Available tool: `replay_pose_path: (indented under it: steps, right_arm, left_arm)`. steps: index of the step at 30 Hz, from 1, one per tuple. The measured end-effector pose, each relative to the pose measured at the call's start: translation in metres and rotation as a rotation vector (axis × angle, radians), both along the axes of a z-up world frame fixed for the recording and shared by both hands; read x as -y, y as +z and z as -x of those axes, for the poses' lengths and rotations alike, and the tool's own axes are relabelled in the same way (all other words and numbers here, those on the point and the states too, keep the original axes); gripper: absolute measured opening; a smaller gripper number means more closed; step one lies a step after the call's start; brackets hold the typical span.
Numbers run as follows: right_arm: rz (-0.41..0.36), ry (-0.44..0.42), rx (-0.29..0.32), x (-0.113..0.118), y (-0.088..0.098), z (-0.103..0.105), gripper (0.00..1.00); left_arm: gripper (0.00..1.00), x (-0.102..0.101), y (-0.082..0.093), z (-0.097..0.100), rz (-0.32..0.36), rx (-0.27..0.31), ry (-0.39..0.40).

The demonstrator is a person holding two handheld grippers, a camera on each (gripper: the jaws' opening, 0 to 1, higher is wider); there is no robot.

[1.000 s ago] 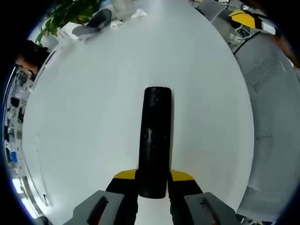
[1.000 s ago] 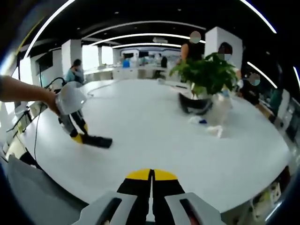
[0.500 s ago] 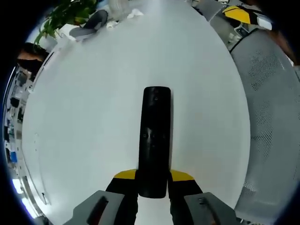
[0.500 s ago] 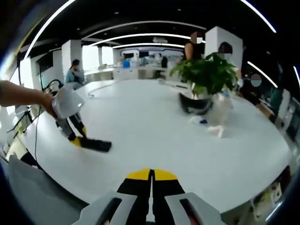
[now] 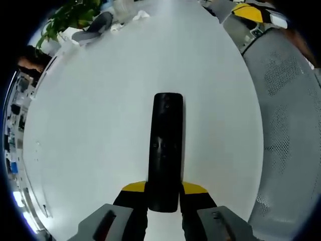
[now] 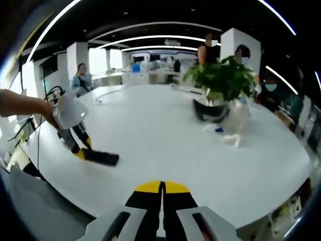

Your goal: Press the specified remote control buttons in sequence, fully releasing each button before pressing the next.

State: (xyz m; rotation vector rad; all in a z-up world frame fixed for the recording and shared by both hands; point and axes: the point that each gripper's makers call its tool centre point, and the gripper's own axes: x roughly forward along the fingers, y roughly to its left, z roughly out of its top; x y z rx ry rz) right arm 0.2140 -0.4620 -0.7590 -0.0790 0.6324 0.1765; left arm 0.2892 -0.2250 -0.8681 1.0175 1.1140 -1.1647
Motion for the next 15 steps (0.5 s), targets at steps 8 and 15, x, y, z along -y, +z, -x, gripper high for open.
replay_pose_path:
  steps: [8, 15]
  right_arm:
    - [0.000, 0.000, -0.007, -0.0006, -0.0008, 0.0006, 0.00]
    - [-0.002, 0.001, -0.009, -0.0012, -0.0010, 0.0009, 0.00]
  left_arm:
    - [0.23, 0.0005, -0.0002, 0.0057, 0.007, 0.000, 0.008]
    - [0.23, 0.0011, -0.0003, 0.0096, 0.006, 0.000, 0.019]
